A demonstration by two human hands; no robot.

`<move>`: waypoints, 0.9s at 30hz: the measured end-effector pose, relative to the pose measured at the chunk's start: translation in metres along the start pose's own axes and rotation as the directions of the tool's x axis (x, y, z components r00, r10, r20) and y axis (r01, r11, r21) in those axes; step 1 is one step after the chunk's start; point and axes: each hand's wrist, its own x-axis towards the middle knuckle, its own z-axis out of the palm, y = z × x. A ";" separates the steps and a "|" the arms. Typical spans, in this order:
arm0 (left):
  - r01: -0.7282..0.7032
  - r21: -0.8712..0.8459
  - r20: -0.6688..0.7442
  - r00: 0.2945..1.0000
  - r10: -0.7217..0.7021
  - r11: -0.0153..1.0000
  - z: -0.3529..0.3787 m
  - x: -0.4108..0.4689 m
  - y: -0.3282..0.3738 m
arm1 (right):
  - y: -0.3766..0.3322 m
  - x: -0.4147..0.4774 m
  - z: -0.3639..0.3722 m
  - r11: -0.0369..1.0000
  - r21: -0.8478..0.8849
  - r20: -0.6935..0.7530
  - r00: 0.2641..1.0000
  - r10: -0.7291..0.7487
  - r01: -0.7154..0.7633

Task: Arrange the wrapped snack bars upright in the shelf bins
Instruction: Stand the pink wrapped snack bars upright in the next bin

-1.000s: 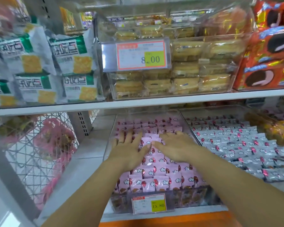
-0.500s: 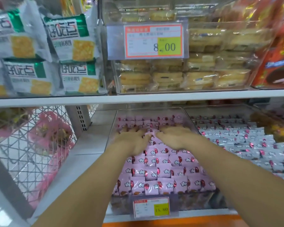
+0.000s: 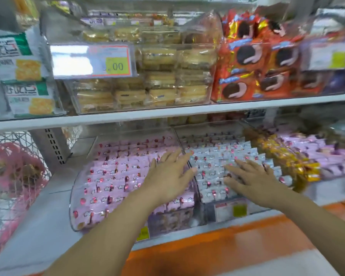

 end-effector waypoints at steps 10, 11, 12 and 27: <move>-0.051 0.167 -0.101 0.993 0.068 0.985 0.002 0.003 0.025 | 0.039 0.006 -0.025 0.971 0.172 -0.162 0.977 -0.141 0.168; -0.096 0.187 -0.125 0.985 0.120 0.978 0.004 0.007 0.034 | 0.050 0.001 -0.031 0.988 0.062 -0.219 0.968 -0.123 0.139; -0.142 0.187 -0.130 0.977 0.168 0.972 0.007 0.012 0.043 | 0.060 -0.003 -0.034 0.992 -0.070 -0.244 0.963 -0.118 0.104; -0.292 0.075 -0.001 0.956 0.293 0.953 0.069 0.056 0.098 | 0.081 0.020 -0.009 0.982 -0.172 -0.477 0.865 -0.154 0.081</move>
